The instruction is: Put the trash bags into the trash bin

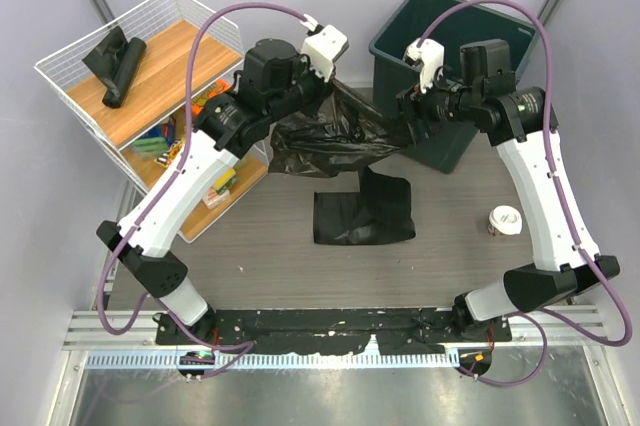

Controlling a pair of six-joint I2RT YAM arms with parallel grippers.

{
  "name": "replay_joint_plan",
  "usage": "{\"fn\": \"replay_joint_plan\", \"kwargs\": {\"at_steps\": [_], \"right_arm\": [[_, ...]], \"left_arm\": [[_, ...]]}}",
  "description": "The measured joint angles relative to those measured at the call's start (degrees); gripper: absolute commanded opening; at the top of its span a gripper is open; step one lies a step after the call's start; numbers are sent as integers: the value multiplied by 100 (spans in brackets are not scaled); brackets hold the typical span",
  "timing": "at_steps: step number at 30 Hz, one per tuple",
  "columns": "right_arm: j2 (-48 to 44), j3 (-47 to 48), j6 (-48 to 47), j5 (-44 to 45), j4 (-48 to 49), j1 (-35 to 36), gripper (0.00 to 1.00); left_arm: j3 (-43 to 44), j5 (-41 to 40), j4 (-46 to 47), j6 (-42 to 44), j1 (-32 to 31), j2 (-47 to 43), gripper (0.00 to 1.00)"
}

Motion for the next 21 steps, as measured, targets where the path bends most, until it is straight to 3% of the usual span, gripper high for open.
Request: {"fn": "replay_joint_plan", "kwargs": {"at_steps": [7,12,14,15,16,17,21], "right_arm": [[-149,140,-4,-321,20,107,77],[-44,140,-11,-339,111,348,78],[131,225,-17,-323,157,490,68],[251,282,-26,-315,197,564,53],[382,330,-44,-299,240,643,44],[492,365,-74,-297,271,695,22],[935,472,-68,-271,319,846,18]], "left_arm": [[22,-92,-28,-149,-55,302,0],[96,293,-74,-256,-85,363,0],[114,498,-72,-269,-116,363,0],[116,603,-74,-280,-133,363,0],[116,713,-74,-284,-146,363,0],[116,811,-76,-291,-157,363,0],[70,1054,-63,-299,-179,356,0]]}}
